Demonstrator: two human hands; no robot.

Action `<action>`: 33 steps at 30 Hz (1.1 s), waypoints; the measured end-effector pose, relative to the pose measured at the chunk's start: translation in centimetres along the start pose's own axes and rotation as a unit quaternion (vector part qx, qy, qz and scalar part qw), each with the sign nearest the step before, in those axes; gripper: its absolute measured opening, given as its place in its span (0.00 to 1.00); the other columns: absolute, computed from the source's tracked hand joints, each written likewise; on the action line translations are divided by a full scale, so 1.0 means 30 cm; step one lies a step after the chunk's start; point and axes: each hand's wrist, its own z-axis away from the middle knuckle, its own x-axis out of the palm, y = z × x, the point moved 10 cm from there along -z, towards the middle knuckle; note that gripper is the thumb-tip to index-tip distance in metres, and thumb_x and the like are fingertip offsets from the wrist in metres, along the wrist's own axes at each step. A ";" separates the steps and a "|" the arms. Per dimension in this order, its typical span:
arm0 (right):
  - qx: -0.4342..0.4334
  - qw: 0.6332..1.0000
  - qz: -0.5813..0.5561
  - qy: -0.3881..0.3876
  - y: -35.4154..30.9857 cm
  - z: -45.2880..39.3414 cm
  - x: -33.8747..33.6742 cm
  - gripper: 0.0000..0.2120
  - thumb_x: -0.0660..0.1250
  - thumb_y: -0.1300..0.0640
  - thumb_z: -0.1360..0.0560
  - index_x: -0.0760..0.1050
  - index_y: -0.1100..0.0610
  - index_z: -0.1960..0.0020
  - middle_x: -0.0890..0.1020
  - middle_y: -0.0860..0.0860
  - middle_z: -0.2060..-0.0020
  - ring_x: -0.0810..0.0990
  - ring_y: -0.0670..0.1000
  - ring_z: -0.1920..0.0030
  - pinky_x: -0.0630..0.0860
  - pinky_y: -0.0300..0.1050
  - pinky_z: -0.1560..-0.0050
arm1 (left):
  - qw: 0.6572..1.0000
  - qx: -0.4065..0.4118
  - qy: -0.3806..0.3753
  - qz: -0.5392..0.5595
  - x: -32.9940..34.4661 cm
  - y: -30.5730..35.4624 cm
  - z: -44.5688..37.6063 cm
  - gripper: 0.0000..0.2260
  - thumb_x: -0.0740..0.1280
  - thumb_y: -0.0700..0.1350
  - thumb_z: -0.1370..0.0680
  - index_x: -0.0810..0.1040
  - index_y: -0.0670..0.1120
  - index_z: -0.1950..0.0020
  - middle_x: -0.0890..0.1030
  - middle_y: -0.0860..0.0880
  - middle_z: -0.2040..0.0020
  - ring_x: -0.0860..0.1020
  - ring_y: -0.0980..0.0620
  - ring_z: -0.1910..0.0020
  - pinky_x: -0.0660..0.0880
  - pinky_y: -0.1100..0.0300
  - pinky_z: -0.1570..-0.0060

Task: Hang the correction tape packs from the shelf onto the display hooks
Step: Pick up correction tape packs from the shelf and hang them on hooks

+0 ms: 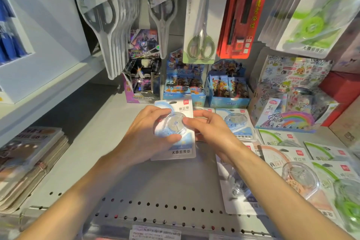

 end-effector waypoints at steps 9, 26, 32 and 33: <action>-0.023 0.997 -0.066 0.041 -0.046 0.003 -0.076 0.10 0.72 0.60 0.21 0.78 0.58 0.40 0.89 0.53 0.61 0.87 0.48 0.66 0.80 0.39 0.69 | 0.887 -0.217 -0.039 0.405 0.116 -0.088 -0.065 0.18 0.77 0.46 0.24 0.80 0.43 0.37 0.89 0.47 0.48 0.88 0.51 0.53 0.82 0.60 0.61; -0.170 0.785 0.596 0.001 -0.024 -0.115 0.012 0.21 0.63 0.46 0.18 0.75 0.55 0.31 0.77 0.54 0.34 0.72 0.55 0.32 0.68 0.48 0.34 | 0.878 -0.242 0.139 0.389 -0.134 -0.269 -0.039 0.07 0.75 0.43 0.23 0.81 0.46 0.47 0.89 0.53 0.61 0.87 0.54 0.65 0.79 0.64 0.72; -0.149 0.811 0.565 0.015 -0.015 -0.146 0.106 0.31 0.62 0.34 0.22 0.73 0.55 0.29 0.76 0.53 0.35 0.72 0.54 0.33 0.69 0.49 0.36 | 0.879 -0.240 0.168 0.376 -0.201 -0.310 -0.014 0.07 0.75 0.44 0.23 0.80 0.47 0.46 0.89 0.52 0.57 0.88 0.52 0.61 0.82 0.60 0.66; -0.139 0.804 0.577 0.028 -0.012 -0.153 0.121 0.33 0.62 0.31 0.24 0.73 0.55 0.30 0.75 0.53 0.37 0.72 0.54 0.34 0.69 0.50 0.36 | 0.879 -0.240 0.169 0.376 -0.206 -0.314 -0.010 0.07 0.75 0.45 0.23 0.80 0.47 0.47 0.89 0.52 0.57 0.88 0.52 0.60 0.82 0.61 0.66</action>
